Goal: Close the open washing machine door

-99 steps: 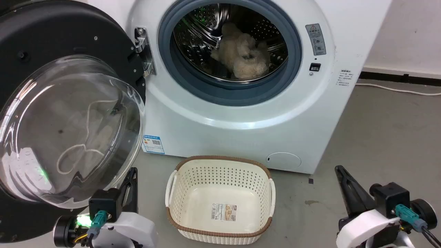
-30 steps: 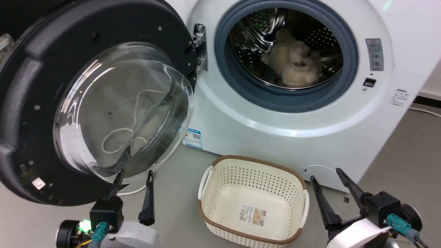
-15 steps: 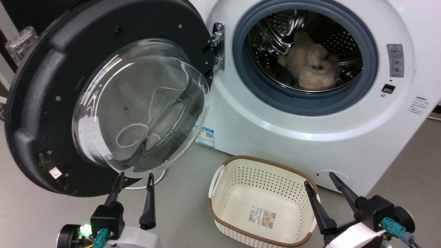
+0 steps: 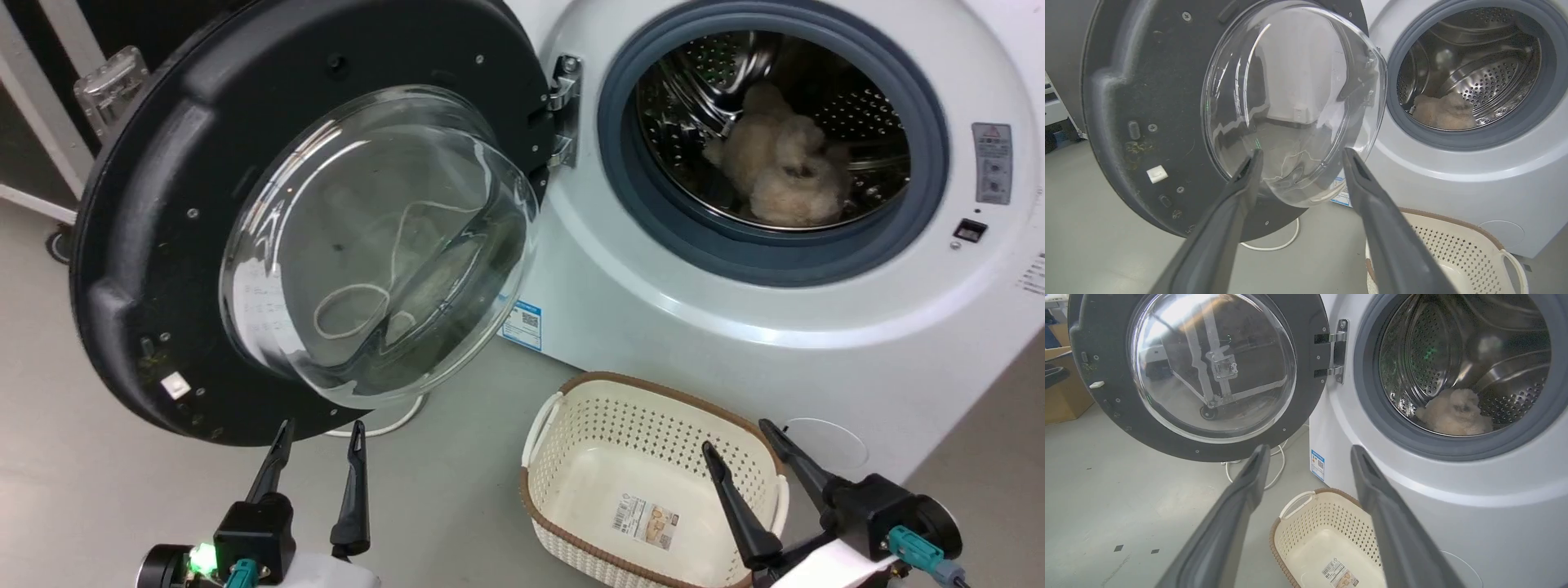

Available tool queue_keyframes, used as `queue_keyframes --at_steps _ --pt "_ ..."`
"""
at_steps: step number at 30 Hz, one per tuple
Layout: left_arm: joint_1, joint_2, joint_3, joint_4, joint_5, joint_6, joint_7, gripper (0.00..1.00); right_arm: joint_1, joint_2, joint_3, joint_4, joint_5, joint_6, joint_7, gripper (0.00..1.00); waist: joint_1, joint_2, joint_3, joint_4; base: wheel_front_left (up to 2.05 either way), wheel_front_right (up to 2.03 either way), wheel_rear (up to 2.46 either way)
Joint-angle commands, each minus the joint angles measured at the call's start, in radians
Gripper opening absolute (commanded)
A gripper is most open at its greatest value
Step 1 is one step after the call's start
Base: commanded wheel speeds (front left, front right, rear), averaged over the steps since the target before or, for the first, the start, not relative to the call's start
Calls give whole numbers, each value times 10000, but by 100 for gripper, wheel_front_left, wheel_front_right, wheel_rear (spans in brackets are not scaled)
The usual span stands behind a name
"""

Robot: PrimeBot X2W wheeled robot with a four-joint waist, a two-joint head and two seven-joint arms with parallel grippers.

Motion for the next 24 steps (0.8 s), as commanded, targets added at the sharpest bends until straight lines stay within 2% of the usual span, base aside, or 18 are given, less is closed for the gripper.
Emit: queue_keyframes --at_steps 1,24 --pt "186 53 -19 -61 -39 70 -128 100 -82 -104 117 69 83 6 -121 100 0 0 -5 90 0 0 0" --pt "563 19 -91 -184 -134 307 -588 100 -132 -421 761 560 394 8 -580 100 0 0 -35 996 0 0 0"
